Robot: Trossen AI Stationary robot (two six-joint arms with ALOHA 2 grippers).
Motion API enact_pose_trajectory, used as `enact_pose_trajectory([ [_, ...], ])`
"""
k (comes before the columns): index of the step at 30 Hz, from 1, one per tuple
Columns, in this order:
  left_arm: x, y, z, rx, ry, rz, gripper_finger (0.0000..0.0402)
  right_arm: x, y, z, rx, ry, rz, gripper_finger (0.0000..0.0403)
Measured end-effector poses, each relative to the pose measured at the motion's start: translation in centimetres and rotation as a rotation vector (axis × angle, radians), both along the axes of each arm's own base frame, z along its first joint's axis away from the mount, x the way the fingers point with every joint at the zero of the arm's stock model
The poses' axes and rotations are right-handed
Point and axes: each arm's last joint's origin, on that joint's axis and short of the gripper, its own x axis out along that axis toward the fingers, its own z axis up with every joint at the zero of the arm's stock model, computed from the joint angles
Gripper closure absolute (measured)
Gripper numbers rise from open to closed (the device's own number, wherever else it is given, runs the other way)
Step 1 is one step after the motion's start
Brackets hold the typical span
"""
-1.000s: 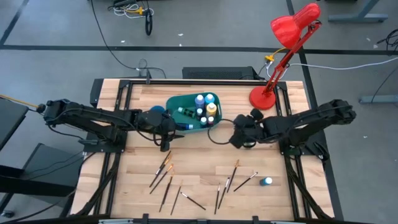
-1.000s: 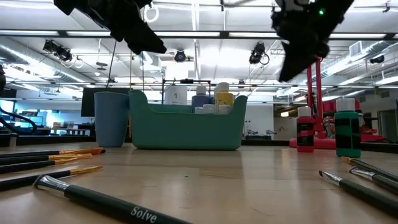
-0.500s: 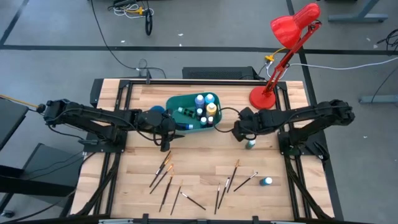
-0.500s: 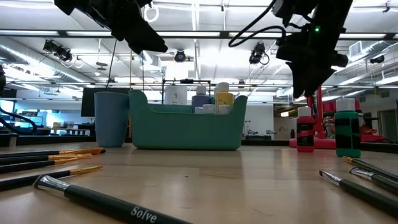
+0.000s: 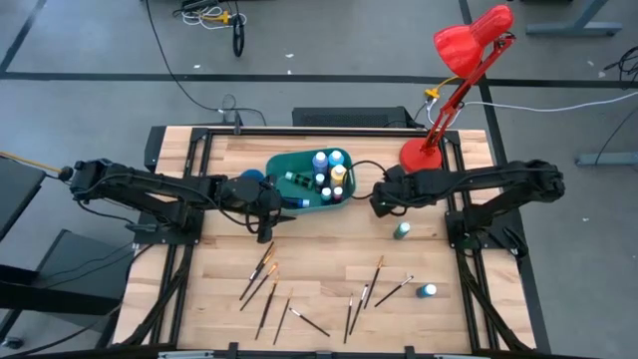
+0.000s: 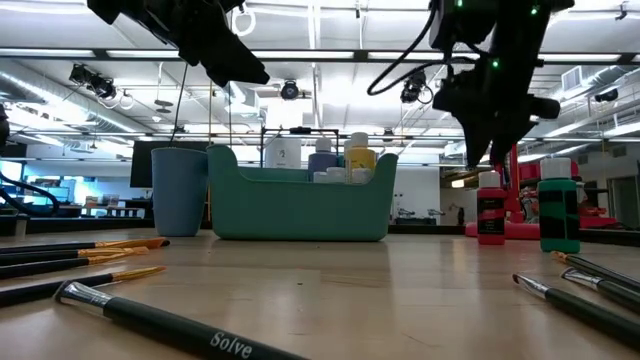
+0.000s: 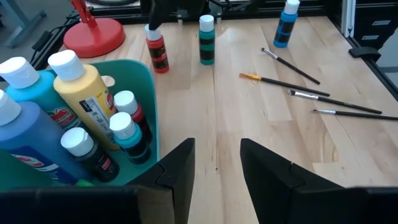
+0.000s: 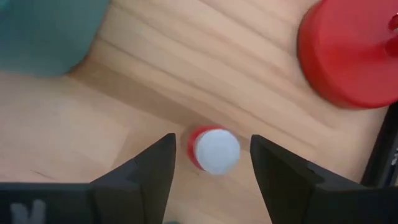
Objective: Pick & Place Paint Supplies
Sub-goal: Put the small red paint bottle into the green bin
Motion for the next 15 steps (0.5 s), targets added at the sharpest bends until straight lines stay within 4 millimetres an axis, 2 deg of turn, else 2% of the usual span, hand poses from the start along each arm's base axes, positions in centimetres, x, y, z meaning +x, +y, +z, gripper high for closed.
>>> enact_pose_trajectory([
  [6, 0.0, 0.0, 0.0, 0.000, 0.000, 0.000, 0.0264, 0.2, -0.1, -2.1, 0.038, 0.051, -0.004, 0.0193],
  [11, 0.0, 0.0, 0.0, 0.001, -0.001, -0.001, 0.0264, 0.0, -0.3, -2.6, 0.041, 0.061, -0.020, 0.0195],
  [15, 0.0, 0.0, 0.0, 0.002, -0.001, -0.001, 0.0264, -0.2, -0.4, -2.8, 0.047, 0.068, -0.023, 0.0220],
])
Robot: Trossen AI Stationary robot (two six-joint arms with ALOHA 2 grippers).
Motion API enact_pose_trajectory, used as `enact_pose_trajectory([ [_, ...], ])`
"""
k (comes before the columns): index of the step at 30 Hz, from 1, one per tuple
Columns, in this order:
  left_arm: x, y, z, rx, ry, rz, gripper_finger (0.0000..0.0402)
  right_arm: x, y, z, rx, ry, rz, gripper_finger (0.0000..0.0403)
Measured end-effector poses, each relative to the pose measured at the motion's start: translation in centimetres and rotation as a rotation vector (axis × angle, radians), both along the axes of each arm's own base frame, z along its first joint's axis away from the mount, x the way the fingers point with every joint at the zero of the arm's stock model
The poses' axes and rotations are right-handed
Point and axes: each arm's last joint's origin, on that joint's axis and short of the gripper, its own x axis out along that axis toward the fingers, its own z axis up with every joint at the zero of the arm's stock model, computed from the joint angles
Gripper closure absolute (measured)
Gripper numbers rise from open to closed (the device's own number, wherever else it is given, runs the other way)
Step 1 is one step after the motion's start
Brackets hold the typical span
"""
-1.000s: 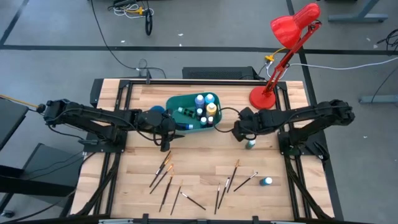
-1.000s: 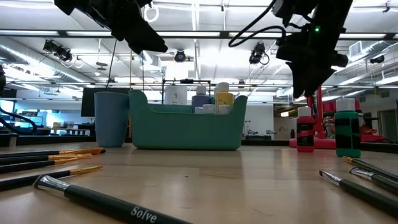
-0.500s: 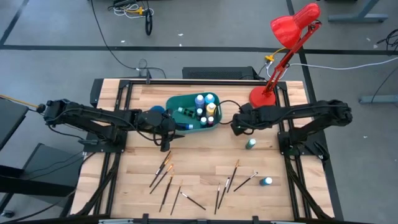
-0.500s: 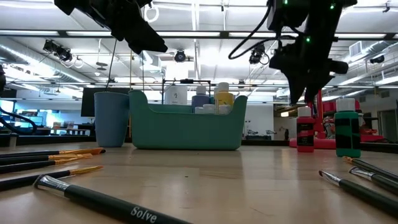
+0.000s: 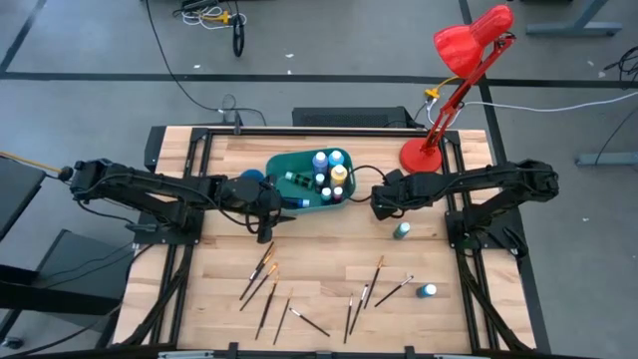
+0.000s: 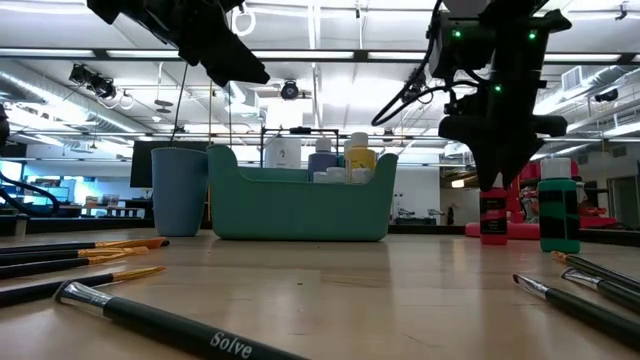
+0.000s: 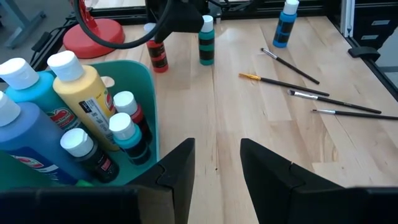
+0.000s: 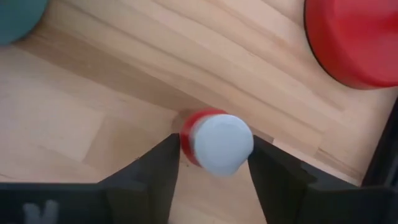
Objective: Pick & Place Paint Supplies
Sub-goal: Put the small red paint bottle into the green bin
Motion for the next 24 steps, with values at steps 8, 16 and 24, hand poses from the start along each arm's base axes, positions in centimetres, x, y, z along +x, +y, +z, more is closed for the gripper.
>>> enact_pose_trajectory([
  [8, 0.0, 0.0, 0.0, 0.000, 0.000, 0.000, 0.0264, 0.3, 0.0, 0.0, -0.012, -0.018, 0.032, 0.0307],
  [16, 0.0, 0.0, 0.0, 0.000, 0.000, 0.000, 0.0264, 2.1, 1.0, 0.3, 0.079, -0.182, 0.166, 0.0303],
  [24, 0.0, 0.0, -0.1, 0.001, 0.007, 0.000, 0.0264, 5.4, 3.1, 1.8, 0.104, -0.513, 0.401, 0.0301],
])
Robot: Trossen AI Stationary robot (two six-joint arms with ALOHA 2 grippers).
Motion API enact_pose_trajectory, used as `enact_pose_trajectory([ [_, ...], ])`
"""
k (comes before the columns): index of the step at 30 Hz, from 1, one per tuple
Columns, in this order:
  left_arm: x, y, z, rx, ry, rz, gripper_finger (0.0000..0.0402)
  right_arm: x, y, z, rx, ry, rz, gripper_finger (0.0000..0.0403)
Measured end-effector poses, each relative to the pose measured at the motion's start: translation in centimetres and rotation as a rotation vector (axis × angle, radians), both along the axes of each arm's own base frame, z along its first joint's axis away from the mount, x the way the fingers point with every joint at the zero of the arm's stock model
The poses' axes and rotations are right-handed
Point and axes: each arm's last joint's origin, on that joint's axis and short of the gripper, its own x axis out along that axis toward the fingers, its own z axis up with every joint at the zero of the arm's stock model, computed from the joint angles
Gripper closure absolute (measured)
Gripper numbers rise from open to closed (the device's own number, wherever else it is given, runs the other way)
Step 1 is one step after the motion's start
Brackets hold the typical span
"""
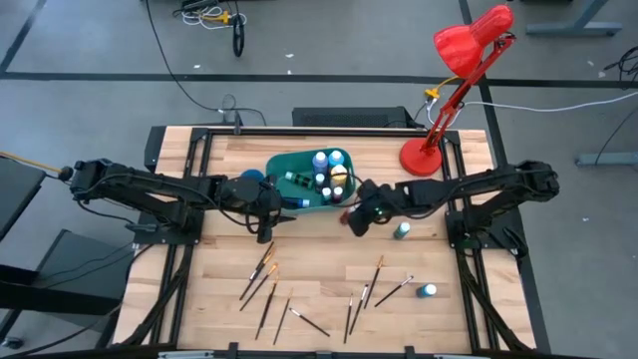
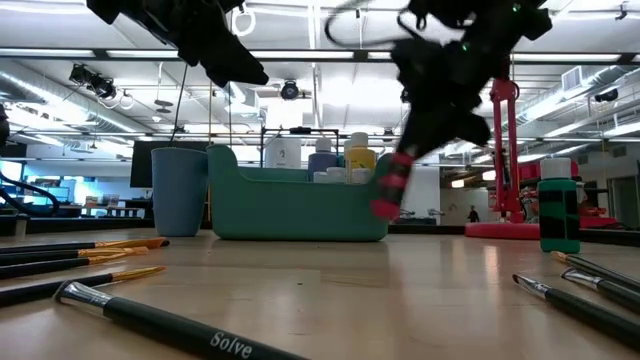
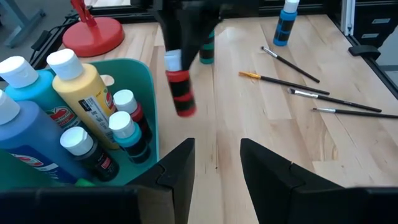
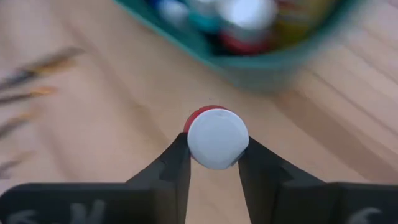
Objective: Pick & Place Paint Supplies
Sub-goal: Put the small red paint bottle into the green bin
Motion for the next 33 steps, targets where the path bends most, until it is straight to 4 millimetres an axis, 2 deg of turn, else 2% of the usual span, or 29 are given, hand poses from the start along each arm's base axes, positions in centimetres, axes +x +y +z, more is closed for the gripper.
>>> enact_pose_trajectory([
  [5, 0.0, 0.0, -0.1, 0.000, 0.006, 0.000, 0.0264, 1.5, 2.3, 1.5, -0.049, -0.218, 0.140, 0.0305],
  [10, 0.0, 0.0, 0.0, 0.000, 0.005, 0.000, 0.0264, 2.6, 4.2, 3.9, -0.182, -0.454, 0.223, 0.0306],
  [13, 0.0, 0.0, 0.0, 0.000, 0.000, 0.000, 0.0264, 3.4, 4.3, 5.3, -0.258, -0.459, 0.202, 0.0306],
  [15, 0.0, 0.0, 0.0, 0.000, -0.003, 0.000, 0.0264, 4.2, 4.3, 5.9, -0.301, -0.402, 0.203, 0.0306],
  [19, 0.1, 0.0, 0.2, -0.008, -0.022, 0.004, 0.0264, 7.1, 3.7, 6.9, -0.366, -0.282, 0.224, 0.0304],
  [21, 0.1, 0.0, 0.3, -0.013, -0.036, 0.004, 0.0264, 8.7, 3.0, 6.5, -0.397, -0.186, 0.201, 0.0302],
  [25, 0.2, -0.2, 0.4, -0.025, -0.044, -0.019, 0.0264, 10.8, 0.7, 4.4, -0.411, -0.003, 0.149, 0.0300],
  [30, 0.1, -0.7, 0.3, -0.013, -0.036, -0.046, 0.0264, 12.2, -1.9, 1.6, -0.320, 0.091, 0.133, 0.0299],
  [33, 0.1, -1.1, 0.3, 0.010, -0.032, -0.072, 0.0264, 12.3, -2.7, 1.0, -0.294, 0.112, 0.123, 0.0299],
])
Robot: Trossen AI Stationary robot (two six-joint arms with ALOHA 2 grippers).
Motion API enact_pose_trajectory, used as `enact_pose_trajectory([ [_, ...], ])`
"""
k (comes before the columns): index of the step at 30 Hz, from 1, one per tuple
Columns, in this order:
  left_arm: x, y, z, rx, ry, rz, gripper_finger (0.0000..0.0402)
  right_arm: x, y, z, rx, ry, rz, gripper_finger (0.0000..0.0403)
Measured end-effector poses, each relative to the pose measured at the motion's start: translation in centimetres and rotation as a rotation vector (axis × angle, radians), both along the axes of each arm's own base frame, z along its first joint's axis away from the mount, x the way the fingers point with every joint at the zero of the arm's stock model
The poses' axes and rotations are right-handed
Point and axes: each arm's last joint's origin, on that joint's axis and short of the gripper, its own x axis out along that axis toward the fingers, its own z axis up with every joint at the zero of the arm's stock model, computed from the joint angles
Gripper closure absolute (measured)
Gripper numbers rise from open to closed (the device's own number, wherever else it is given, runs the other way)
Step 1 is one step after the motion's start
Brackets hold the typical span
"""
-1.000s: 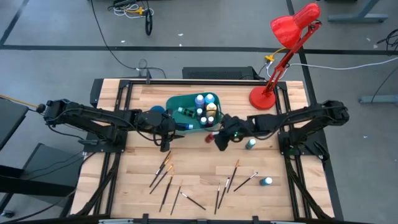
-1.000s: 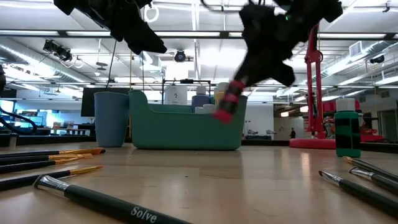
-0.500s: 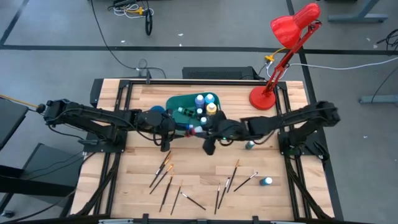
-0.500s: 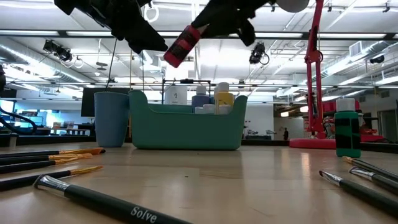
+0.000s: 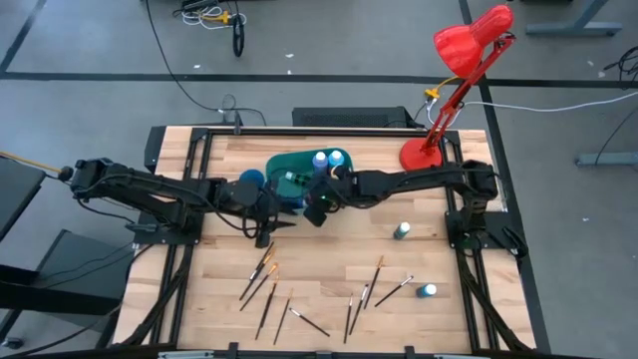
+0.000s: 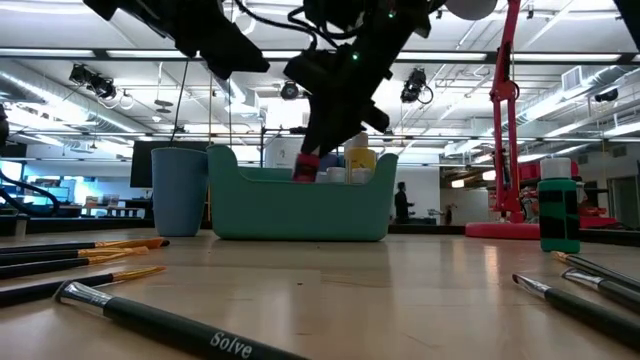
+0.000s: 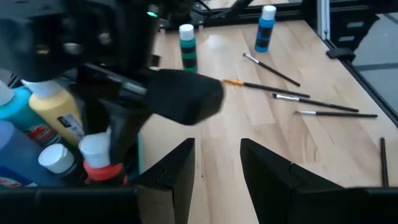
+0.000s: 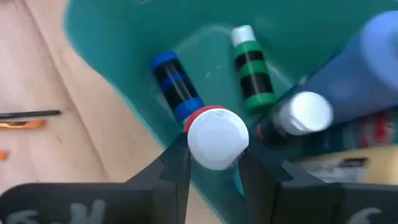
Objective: Pick & Place Paint Supplies
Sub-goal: Put the small red paint bottle into the green bin
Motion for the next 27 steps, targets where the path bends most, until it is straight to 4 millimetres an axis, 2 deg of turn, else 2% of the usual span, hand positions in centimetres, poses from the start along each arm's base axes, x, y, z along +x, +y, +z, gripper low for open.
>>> enact_pose_trajectory([
  [9, 0.0, -0.1, 0.0, 0.046, -0.002, -0.028, 0.0264, -0.8, -1.9, -0.7, 0.011, 0.093, -0.071, 0.0298],
  [17, -0.1, -0.1, -0.1, 0.045, 0.015, -0.031, 0.0264, -0.6, -2.8, -1.6, 0.020, 0.126, -0.026, 0.0298],
  [27, -0.1, -0.1, -0.2, 0.045, 0.016, -0.031, 0.0264, -0.5, -3.3, -1.8, -0.011, 0.140, 0.038, 0.0289],
])
